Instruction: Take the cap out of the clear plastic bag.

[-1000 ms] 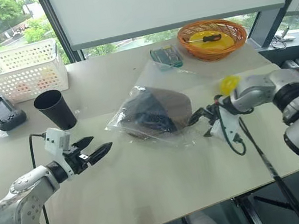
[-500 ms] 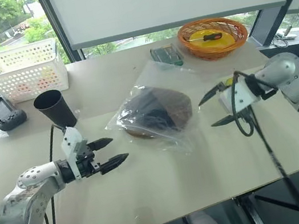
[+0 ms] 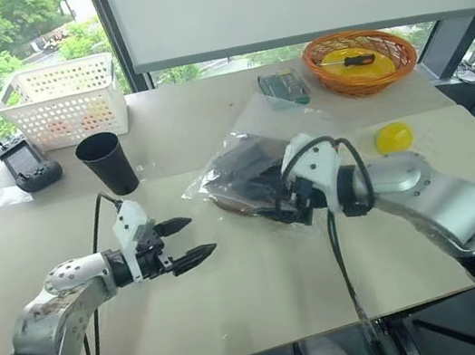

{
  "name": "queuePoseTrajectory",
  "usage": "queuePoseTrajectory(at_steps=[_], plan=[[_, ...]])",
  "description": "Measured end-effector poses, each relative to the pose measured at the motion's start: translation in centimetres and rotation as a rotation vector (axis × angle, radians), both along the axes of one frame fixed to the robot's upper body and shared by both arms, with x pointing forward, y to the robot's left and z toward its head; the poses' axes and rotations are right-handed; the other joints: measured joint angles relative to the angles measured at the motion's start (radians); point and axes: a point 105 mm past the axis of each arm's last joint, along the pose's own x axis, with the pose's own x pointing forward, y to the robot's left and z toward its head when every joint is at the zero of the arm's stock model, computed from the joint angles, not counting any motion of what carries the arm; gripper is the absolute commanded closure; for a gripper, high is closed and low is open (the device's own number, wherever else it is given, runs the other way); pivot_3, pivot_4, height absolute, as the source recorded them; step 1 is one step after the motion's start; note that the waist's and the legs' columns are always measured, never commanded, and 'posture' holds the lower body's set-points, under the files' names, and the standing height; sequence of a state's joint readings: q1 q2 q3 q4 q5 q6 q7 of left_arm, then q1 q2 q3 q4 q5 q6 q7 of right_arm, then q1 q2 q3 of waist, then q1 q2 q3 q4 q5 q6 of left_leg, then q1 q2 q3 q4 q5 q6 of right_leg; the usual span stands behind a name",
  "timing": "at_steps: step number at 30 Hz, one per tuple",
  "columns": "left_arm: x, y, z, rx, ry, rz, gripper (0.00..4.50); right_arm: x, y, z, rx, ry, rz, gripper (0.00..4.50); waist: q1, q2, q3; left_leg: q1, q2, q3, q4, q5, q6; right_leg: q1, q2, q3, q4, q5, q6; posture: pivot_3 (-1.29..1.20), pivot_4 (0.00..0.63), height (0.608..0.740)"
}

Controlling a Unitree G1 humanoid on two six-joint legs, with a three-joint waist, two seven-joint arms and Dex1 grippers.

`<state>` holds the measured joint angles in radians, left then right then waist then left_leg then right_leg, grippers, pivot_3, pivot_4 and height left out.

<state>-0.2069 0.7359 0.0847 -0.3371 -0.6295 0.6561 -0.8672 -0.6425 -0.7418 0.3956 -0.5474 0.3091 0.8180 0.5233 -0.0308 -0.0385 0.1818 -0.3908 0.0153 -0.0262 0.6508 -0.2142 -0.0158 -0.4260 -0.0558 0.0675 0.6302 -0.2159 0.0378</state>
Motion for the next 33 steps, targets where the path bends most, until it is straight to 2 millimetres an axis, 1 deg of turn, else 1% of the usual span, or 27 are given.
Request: queuePoseTrajectory(at_steps=[2,5,8,13,15,18,20,24,32,33], plan=[[0.2,-0.3,0.2,-0.004,-0.005,-0.012,0.0,-0.2,0.7,-1.0,-0.032,-0.005,-0.011,0.41,-0.002,0.0,0.0,-0.001,0.0,0.0,0.0,0.0,0.0,-0.001,0.0,0.0,0.0,0.0,0.0,0.0,0.15,0.736],[0.2,-0.7,0.1,-0.007,0.005,-0.033,0.0,-1.0,1.6,-2.3,-0.079,0.001,0.02,0.41,-0.01,0.0,0.0,-0.001,0.0,0.0,0.0,0.0,0.0,0.0,0.0,0.0,0.0,0.0,0.0,0.0,0.15,0.736],[0.1,-0.8,-0.3,-0.005,0.02,-0.044,0.0,-1.2,1.7,-3.5,-0.117,0.021,0.025,0.41,-0.012,0.0,0.0,0.0,0.0,0.0,0.0,0.0,0.0,0.0,0.0,0.0,0.0,0.0,0.0,0.0,0.15,0.736],[0.1,-1.0,-0.4,-0.01,0.025,-0.05,0.0,0.3,0.6,-4.3,-0.192,-0.019,-0.057,0.41,-0.012,0.0,0.0,0.0,0.0,0.0,0.0,0.0,0.0,0.0,0.0,0.0,0.0,0.0,0.0,0.0,0.15,0.736],[0.1,-1.0,-0.4,-0.014,0.024,-0.05,0.0,1.5,0.0,-4.6,-0.228,-0.077,-0.138,0.41,-0.013,0.0,0.0,0.0,0.0,0.0,0.0,0.0,0.0,0.0,0.001,0.0,0.0,0.0,0.0,0.0,0.15,0.736],[0.2,-1.1,-0.4,-0.019,0.024,-0.048,0.0,3.1,-0.7,-4.3,-0.238,-0.175,-0.258,0.41,-0.013,0.0,0.0,-0.001,0.0,0.0,0.0,0.0,0.0,-0.001,0.001,0.0,0.0,0.0,0.0,0.0,0.15,0.736],[0.2,-1.1,-0.4,-0.019,0.024,-0.047,0.0,3.4,-0.5,-3.9,-0.207,-0.203,-0.296,0.41,-0.013,-0.001,0.0,-0.001,0.0,0.0,0.0,0.0,0.0,-0.001,0.001,0.0,0.0,0.0,0.0,0.0,0.15,0.736],[0.1,-1.3,-0.5,-0.02,0.028,-0.053,0.0,3.2,0.4,-4.0,-0.122,-0.204,-0.336,1.44,-0.013,-0.001,0.0,-0.001,0.0,0.0,-0.001,0.0,0.0,-0.001,0.0,0.0,0.0,0.0,0.0,0.0,0.15,0.736],[0.3,-2.6,-0.8,-0.041,0.026,-0.067,0.0,3.4,1.3,-1.9,-0.002,-0.276,-0.38,4.22,-0.015,-0.001,0.0,0.0,0.0,0.0,0.0,0.0,0.0,-0.001,0.001,0.0,0.0,0.0,0.0,0.0,0.15,0.736],[0.2,-2.8,-0.8,-0.047,0.027,-0.069,0.0,3.4,1.5,-1.7,0.006,-0.283,-0.378,4.43,-0.015,-0.001,0.0,0.0,0.0,0.0,0.0,0.0,0.0,-0.001,0.001,0.0,0.0,0.0,0.0,0.0,0.15,0.736]])
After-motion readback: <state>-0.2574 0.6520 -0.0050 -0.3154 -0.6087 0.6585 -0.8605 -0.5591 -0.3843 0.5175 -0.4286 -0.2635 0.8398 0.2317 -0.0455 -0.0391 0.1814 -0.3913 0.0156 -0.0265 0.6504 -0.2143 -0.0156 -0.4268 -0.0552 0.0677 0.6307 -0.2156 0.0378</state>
